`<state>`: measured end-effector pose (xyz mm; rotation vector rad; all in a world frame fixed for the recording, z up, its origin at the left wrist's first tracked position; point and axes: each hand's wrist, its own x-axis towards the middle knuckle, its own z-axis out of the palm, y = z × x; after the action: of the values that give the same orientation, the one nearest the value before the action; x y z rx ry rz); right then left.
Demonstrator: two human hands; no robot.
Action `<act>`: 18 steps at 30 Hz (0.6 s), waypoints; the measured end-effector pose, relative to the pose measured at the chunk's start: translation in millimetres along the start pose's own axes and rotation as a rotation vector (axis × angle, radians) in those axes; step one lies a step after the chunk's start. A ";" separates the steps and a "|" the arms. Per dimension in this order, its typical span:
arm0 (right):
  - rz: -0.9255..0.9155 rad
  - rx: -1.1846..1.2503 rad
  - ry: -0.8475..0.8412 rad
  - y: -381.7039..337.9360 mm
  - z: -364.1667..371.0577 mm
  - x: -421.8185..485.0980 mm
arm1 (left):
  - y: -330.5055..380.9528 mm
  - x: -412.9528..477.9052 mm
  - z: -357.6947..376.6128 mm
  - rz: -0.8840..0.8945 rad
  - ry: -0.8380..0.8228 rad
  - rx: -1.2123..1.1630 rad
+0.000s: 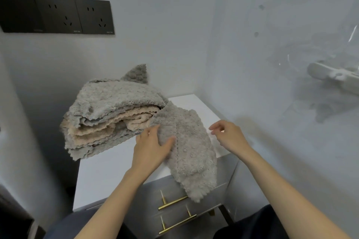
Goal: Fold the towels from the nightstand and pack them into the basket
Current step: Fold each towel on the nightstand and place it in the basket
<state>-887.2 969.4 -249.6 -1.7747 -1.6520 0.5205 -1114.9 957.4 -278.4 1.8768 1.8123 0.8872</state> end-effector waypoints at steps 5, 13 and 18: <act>0.166 -0.286 -0.211 3.3 16.7 10.5 | 6.6 13.6 4.5 -0.015 -0.034 0.086; 0.129 -0.315 -0.344 0.7 22.9 21.8 | 4.8 19.8 9.0 0.054 -0.021 0.250; 0.021 -0.227 0.008 0.3 23.3 25.4 | 5.2 12.0 2.6 0.075 -0.119 0.217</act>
<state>-899.6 998.8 -262.8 -1.9545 -1.7463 0.3450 -1109.6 969.2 -274.7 2.0938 1.8392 0.6082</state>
